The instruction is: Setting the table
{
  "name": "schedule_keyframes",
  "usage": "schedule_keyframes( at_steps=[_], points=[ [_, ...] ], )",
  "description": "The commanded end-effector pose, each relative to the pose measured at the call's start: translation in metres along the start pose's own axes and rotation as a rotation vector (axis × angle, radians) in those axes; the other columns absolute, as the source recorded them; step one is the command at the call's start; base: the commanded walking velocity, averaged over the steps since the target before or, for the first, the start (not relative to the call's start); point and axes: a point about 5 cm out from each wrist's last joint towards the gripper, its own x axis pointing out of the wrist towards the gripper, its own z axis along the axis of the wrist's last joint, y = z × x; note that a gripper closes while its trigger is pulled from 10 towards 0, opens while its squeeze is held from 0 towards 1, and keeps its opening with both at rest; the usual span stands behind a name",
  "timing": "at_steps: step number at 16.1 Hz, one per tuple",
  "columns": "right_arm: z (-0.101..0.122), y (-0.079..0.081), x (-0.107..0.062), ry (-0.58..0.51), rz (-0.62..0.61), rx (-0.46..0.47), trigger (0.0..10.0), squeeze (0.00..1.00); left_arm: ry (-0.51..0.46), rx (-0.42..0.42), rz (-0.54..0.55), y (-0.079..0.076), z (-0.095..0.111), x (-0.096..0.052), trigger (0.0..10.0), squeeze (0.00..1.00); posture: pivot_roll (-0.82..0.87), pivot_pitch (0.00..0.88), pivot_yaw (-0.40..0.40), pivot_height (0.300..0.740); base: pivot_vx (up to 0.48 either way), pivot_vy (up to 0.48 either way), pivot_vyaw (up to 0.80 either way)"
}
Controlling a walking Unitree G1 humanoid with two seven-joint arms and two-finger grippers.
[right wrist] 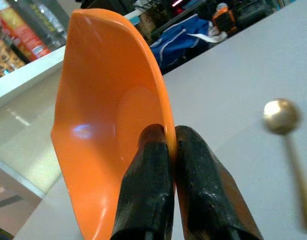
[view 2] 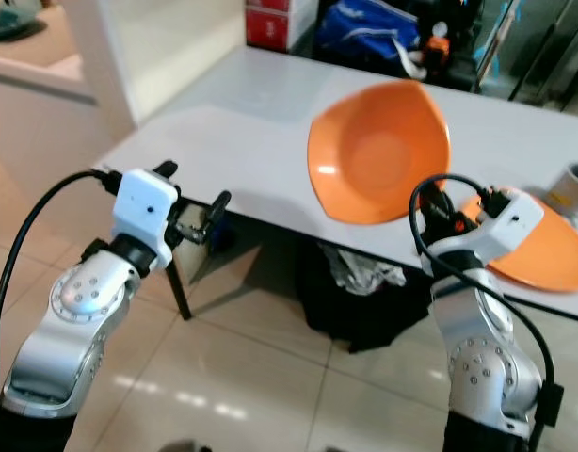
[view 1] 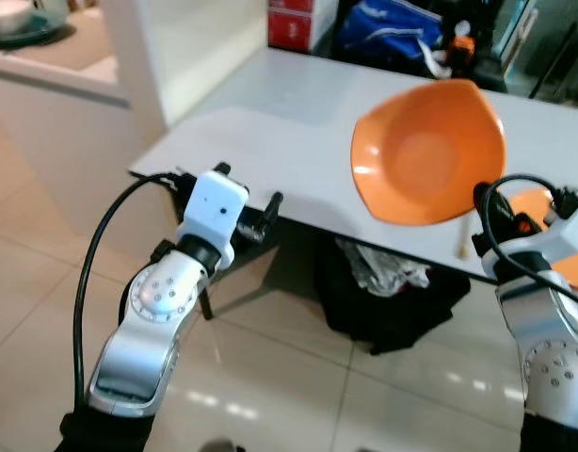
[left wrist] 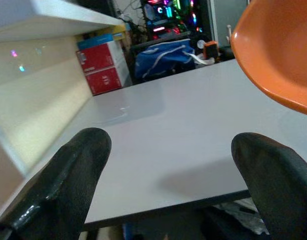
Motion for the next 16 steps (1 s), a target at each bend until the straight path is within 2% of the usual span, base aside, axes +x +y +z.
schedule_keyframes(
  at_steps=[1,9,14,16],
  points=[
    [0.010,-0.002,-0.002,-0.039,-0.008,-0.008,10.0,0.00,-0.017,0.004,-0.025,-0.006,0.004,0.002,10.0,0.00,0.05,0.036,-0.016,0.740,0.000,-0.431,0.00],
    [0.008,-0.002,-0.004,-0.029,-0.026,-0.004,10.0,0.00,-0.020,-0.004,-0.027,-0.006,0.006,0.002,10.0,0.00,0.05,0.042,-0.014,0.740,0.000,-0.432,0.00],
    [-0.001,0.002,-0.004,0.019,-0.014,0.027,10.0,0.00,-0.001,-0.049,-0.057,-0.006,0.005,0.003,10.0,0.00,0.05,0.044,-0.012,0.740,0.000,0.000,0.00],
    [-0.003,0.003,-0.004,0.029,-0.015,0.028,10.0,0.00,-0.005,-0.049,-0.056,-0.006,0.006,0.003,10.0,0.00,0.05,0.044,-0.011,0.740,0.287,0.000,-0.66]
  ],
)
